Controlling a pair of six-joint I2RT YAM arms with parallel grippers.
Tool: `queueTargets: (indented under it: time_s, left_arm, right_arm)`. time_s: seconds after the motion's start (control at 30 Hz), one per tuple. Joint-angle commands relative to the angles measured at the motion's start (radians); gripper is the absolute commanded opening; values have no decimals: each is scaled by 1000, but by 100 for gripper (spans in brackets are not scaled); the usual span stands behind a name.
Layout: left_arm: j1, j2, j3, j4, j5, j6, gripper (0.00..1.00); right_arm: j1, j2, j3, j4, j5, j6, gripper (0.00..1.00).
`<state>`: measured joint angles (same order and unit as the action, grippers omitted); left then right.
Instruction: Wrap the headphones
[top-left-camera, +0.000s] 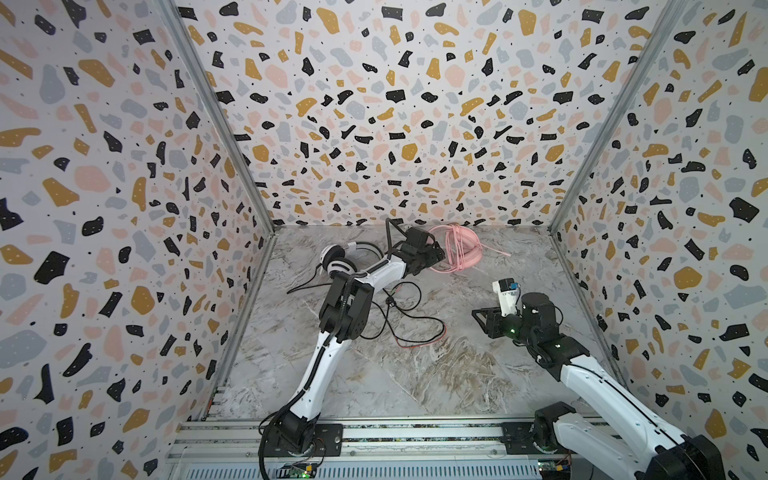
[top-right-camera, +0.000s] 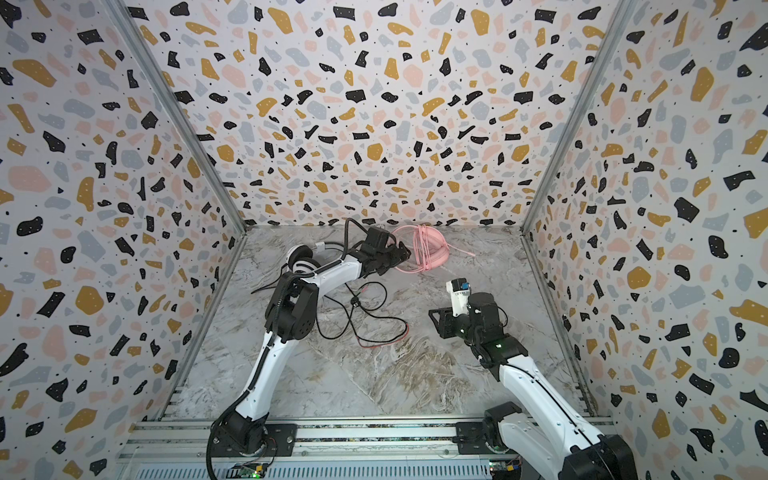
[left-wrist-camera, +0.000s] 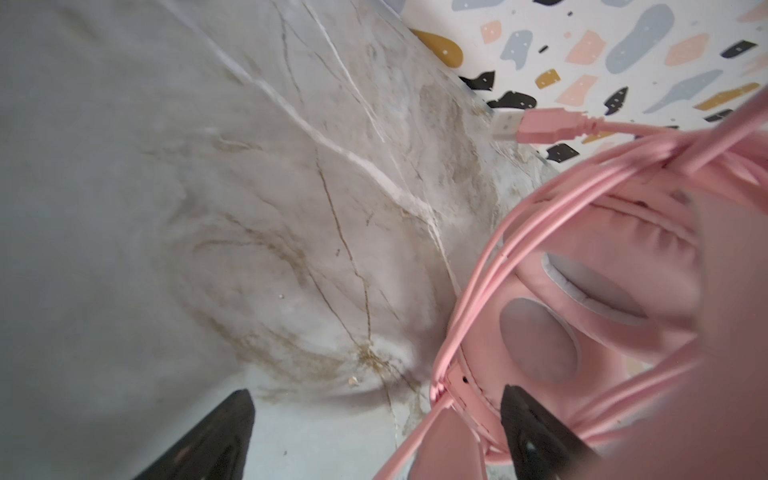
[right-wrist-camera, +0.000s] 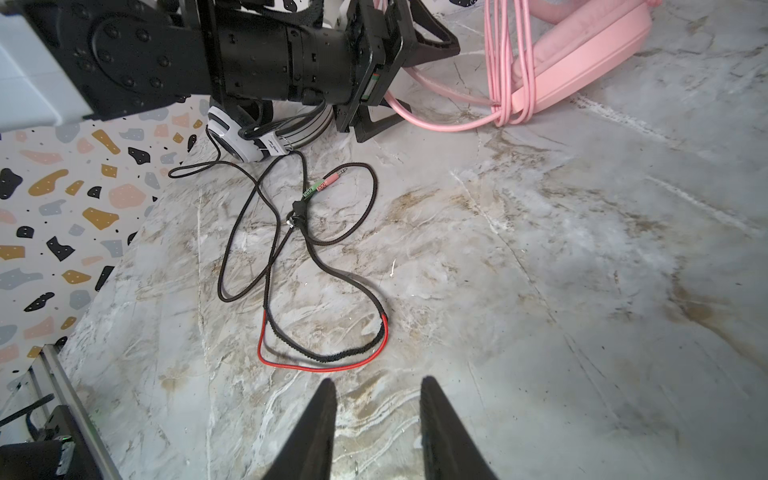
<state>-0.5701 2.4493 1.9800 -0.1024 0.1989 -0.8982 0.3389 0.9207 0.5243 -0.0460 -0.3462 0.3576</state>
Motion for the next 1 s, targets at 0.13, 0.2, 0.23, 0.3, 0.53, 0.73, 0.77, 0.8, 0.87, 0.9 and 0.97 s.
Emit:
queueTargets:
  time_s: [0.13,0.2,0.23,0.3,0.53,0.73,0.77,0.8,0.87,0.9,0.97]
  left_arm:
    - [22,-117,-170,423,300,51,92]
    - [30,-124,-209,458,330,41,92]
    - [31,-133,-225,459,334,47,92]
    - [33,-145,-254,490,370,50,92]
    - [57,-150,-241,313,384,147,98]
    - [59,-157,-257,333,397,110,98]
    - [58,-155,-247,314,399,111,97]
    - [59,-149,-235,293,405,114,97]
    - [58,-141,-208,241,412,136,97]
    - [59,-138,-197,218,407,143,97]
    - [58,-137,-187,198,403,152,97]
  right_arm:
    - [1,56,79,20,22,-15,36]
    - [-7,113,134,37,30,-25,37]
    - [-13,150,165,49,28,-23,37]
    - [-16,219,223,82,15,-21,37]
    - [-43,566,548,71,13,-58,38]
    - [-51,903,851,14,67,-74,37]
    - [-51,949,894,-6,69,-82,37]
    - [-51,990,941,-30,75,-92,37]
    - [-48,1050,1019,-62,101,-112,37]
    - [-46,1080,1060,-86,118,-120,37]
    - [-46,1139,1137,-134,135,-136,37]
